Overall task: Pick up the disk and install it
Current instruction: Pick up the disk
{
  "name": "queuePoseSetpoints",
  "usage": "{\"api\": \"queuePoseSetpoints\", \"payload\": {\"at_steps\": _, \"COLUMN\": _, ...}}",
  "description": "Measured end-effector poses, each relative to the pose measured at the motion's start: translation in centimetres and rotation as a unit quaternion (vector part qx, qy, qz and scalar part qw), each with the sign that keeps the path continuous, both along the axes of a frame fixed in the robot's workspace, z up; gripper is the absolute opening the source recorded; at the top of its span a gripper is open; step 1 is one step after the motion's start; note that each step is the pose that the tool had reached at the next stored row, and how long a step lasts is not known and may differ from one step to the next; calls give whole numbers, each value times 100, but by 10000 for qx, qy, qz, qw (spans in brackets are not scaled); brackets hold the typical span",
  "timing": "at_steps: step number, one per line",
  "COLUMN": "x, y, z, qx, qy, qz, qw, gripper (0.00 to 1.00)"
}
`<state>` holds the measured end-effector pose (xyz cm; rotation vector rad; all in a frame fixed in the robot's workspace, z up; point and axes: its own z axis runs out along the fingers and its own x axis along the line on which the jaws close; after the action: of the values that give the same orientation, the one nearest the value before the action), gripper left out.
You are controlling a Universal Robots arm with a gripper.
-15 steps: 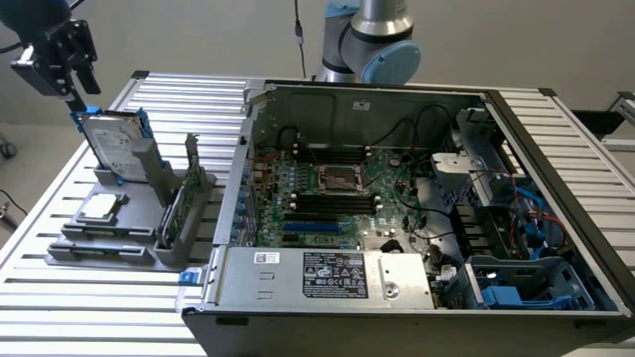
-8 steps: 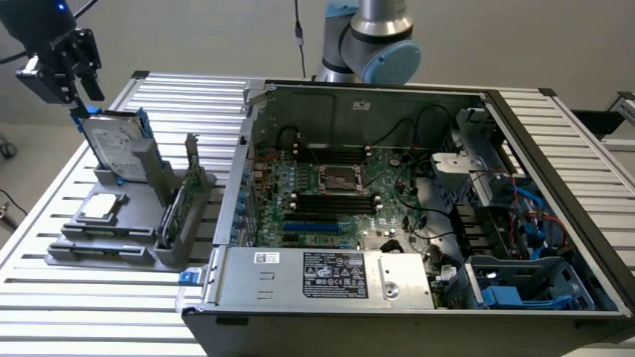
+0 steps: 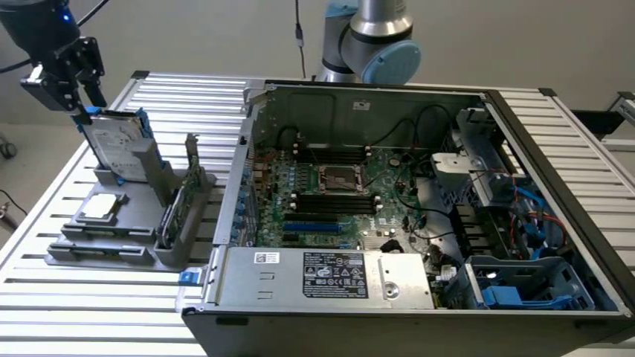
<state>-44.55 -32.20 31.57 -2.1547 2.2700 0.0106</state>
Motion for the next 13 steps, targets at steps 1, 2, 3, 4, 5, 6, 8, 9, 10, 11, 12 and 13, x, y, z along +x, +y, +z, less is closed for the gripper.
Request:
{"api": "queuePoseSetpoints", "payload": {"at_steps": 1, "x": 0, "y": -1, "z": -12, "qx": 0, "qy": 9, "qz": -6, "qw": 10000, "gripper": 54}}
{"api": "queuePoseSetpoints", "payload": {"at_steps": 2, "x": 0, "y": -1, "z": -25, "qx": 0, "qy": 18, "qz": -13, "qw": 10000, "gripper": 54}}
{"api": "queuePoseSetpoints", "payload": {"at_steps": 3, "x": 0, "y": -1, "z": -37, "qx": 0, "qy": 27, "qz": -21, "qw": 10000, "gripper": 54}}
{"api": "queuePoseSetpoints", "payload": {"at_steps": 4, "x": 0, "y": -1, "z": -51, "qx": 0, "qy": 34, "qz": -31, "qw": 10000, "gripper": 54}}
{"api": "queuePoseSetpoints", "payload": {"at_steps": 5, "x": 0, "y": -1, "z": -67, "qx": 0, "qy": 40, "qz": -38, "qw": 10000, "gripper": 54}}
{"api": "queuePoseSetpoints", "payload": {"at_steps": 6, "x": 0, "y": -1, "z": -83, "qx": 0, "qy": 44, "qz": -43, "qw": 10000, "gripper": 54}}
{"api": "queuePoseSetpoints", "payload": {"at_steps": 8, "x": 0, "y": -2, "z": -118, "qx": 0, "qy": 49, "qz": -50, "qw": 10000, "gripper": 54}}
{"api": "queuePoseSetpoints", "payload": {"at_steps": 9, "x": 0, "y": -2, "z": -135, "qx": 0, "qy": 50, "qz": -53, "qw": 10000, "gripper": 54}}
{"api": "queuePoseSetpoints", "payload": {"at_steps": 10, "x": 0, "y": -2, "z": -153, "qx": 0, "qy": 51, "qz": -57, "qw": 10000, "gripper": 54}}
{"api": "queuePoseSetpoints", "payload": {"at_steps": 11, "x": 0, "y": -1, "z": -166, "qx": 0, "qy": 52, "qz": -60, "qw": 10000, "gripper": 54}}
{"api": "queuePoseSetpoints", "payload": {"at_steps": 12, "x": 0, "y": -2, "z": -176, "qx": 2, "qy": 54, "qz": -63, "qw": 10000, "gripper": 54}}
{"api": "queuePoseSetpoints", "payload": {"at_steps": 13, "x": 0, "y": -2, "z": -184, "qx": 4, "qy": 56, "qz": -67, "qw": 10000, "gripper": 54}}
